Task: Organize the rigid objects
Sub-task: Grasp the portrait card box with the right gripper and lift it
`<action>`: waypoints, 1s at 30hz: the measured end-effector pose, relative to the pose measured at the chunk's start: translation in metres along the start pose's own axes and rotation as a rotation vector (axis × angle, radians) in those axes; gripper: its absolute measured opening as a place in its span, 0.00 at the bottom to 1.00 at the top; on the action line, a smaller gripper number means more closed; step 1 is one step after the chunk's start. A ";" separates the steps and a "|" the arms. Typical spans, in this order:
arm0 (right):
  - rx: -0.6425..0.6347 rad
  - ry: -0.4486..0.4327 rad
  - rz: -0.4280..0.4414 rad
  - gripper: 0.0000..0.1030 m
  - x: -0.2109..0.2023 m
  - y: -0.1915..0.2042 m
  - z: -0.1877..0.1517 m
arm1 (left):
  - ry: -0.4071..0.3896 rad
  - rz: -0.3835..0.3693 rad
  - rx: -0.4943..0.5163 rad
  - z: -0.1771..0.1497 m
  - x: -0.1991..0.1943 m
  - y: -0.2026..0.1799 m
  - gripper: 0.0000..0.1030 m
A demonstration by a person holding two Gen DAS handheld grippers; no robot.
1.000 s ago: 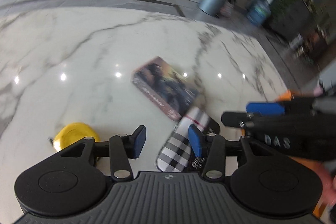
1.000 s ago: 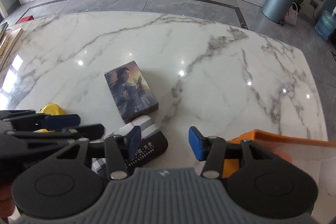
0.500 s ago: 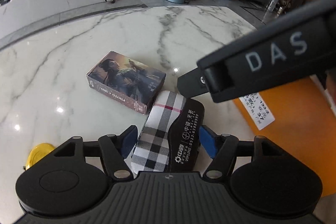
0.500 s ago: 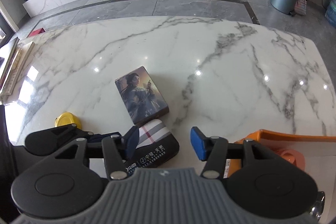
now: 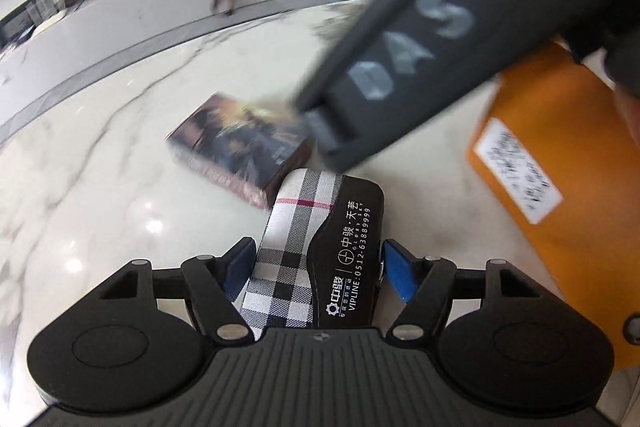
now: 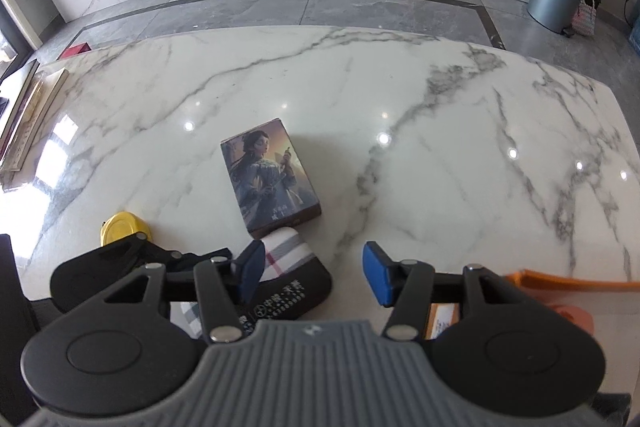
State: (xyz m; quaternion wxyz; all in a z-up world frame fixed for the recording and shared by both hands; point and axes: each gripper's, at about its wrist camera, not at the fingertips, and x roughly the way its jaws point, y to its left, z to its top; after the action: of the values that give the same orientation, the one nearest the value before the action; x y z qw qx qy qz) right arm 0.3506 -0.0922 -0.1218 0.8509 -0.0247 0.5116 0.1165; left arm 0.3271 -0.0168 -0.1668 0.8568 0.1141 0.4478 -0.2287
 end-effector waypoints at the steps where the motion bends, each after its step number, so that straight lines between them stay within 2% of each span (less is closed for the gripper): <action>1: -0.008 -0.004 0.005 0.54 0.001 0.002 0.002 | 0.007 0.006 -0.026 0.000 -0.001 0.006 0.77; 6: -0.036 -0.017 0.016 0.54 0.008 0.011 0.016 | 0.053 -0.027 -0.153 -0.001 -0.011 0.030 0.77; 10: -0.058 -0.020 0.031 0.59 0.021 0.026 0.032 | 0.085 0.053 -0.198 -0.005 -0.015 0.041 0.77; 17: -0.101 0.004 0.012 0.60 0.053 0.047 0.047 | 0.099 0.116 -0.317 -0.010 -0.022 0.073 0.77; 24: -0.136 -0.006 -0.023 0.62 0.076 0.057 0.060 | 0.090 0.129 -0.353 -0.008 -0.025 0.083 0.77; 30: -0.139 0.027 -0.035 0.58 0.085 0.056 0.054 | 0.091 0.164 -0.281 -0.005 -0.019 0.073 0.77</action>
State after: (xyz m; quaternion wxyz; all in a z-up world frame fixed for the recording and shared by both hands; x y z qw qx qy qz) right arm 0.4233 -0.0148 -0.1661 0.8421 -0.0946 0.5132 0.1364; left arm 0.3498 0.0543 -0.1549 0.8590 0.0396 0.5028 -0.0876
